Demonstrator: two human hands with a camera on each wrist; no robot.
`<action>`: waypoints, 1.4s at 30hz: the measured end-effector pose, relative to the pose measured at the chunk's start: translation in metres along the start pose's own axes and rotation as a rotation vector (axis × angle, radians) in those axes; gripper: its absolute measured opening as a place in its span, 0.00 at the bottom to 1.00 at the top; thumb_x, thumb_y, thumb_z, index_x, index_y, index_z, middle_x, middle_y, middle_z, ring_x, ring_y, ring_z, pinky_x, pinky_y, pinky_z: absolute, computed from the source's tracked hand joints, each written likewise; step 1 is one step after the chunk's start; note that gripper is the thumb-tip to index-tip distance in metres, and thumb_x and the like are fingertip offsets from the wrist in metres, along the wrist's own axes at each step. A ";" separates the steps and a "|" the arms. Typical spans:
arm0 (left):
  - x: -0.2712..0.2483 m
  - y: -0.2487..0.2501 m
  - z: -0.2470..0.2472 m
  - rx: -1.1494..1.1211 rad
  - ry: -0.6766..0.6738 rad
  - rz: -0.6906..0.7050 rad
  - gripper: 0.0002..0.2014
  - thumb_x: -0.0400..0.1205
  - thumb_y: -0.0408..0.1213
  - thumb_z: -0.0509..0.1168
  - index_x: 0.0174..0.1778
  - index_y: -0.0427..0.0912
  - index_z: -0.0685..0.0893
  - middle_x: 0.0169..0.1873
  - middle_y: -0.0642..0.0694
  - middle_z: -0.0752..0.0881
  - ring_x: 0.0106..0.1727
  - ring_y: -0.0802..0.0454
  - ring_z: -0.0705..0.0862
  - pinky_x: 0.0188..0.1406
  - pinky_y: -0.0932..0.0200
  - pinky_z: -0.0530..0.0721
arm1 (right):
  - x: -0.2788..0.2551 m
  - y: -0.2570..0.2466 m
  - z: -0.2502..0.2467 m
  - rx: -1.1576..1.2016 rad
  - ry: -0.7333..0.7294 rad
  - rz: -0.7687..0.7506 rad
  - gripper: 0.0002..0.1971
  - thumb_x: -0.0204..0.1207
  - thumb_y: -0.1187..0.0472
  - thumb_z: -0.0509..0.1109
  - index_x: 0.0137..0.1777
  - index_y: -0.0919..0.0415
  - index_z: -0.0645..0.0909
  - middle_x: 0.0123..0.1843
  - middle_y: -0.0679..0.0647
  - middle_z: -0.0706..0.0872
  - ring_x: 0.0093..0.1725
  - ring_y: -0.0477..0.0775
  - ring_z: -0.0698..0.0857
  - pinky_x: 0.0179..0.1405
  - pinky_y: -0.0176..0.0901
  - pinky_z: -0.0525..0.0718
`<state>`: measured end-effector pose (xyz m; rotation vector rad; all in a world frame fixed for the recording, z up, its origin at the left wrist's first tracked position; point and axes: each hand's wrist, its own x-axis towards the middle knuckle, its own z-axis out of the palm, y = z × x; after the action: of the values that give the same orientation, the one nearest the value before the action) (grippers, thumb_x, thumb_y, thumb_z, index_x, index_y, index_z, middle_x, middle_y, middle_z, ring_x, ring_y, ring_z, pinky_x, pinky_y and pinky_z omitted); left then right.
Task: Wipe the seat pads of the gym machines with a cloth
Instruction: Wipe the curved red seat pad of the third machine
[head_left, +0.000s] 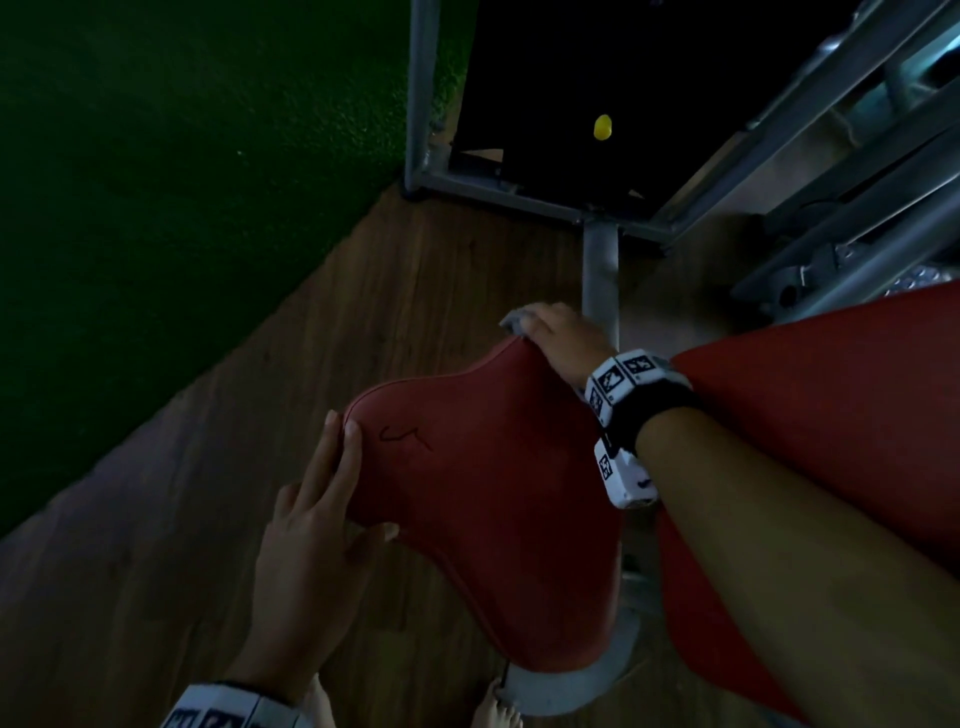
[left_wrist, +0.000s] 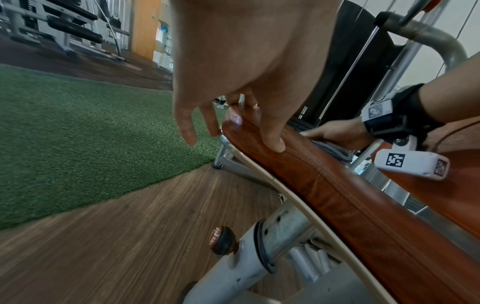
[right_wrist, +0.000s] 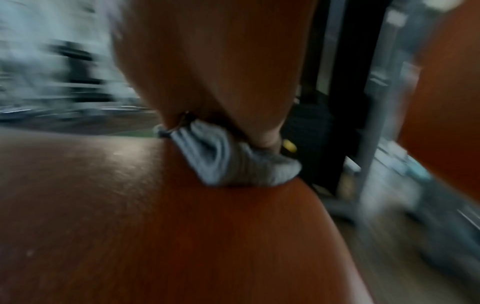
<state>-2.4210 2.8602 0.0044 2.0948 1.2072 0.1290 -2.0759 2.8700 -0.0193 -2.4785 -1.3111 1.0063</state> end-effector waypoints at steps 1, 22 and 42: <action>0.000 0.000 0.000 -0.003 0.001 -0.002 0.55 0.72 0.45 0.78 0.84 0.64 0.43 0.83 0.67 0.41 0.72 0.44 0.70 0.52 0.54 0.75 | -0.001 -0.005 0.001 -0.084 -0.031 -0.073 0.22 0.79 0.36 0.44 0.65 0.32 0.74 0.69 0.48 0.76 0.69 0.58 0.74 0.70 0.65 0.67; -0.002 0.002 -0.002 -0.050 0.010 0.008 0.55 0.72 0.43 0.77 0.84 0.62 0.43 0.84 0.64 0.41 0.74 0.43 0.71 0.63 0.49 0.73 | -0.012 0.000 -0.003 -0.068 0.042 -0.167 0.19 0.83 0.46 0.51 0.67 0.40 0.79 0.70 0.48 0.77 0.70 0.50 0.74 0.72 0.50 0.67; -0.002 0.000 -0.006 -0.031 -0.011 0.040 0.51 0.75 0.47 0.74 0.84 0.61 0.43 0.84 0.63 0.40 0.74 0.45 0.70 0.65 0.48 0.73 | -0.041 -0.047 0.022 -0.186 0.045 -0.387 0.17 0.87 0.53 0.55 0.68 0.54 0.80 0.66 0.48 0.80 0.69 0.47 0.74 0.65 0.35 0.59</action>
<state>-2.4246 2.8622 0.0094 2.0906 1.1500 0.1541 -2.1373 2.8633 0.0042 -2.2188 -1.8485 0.7624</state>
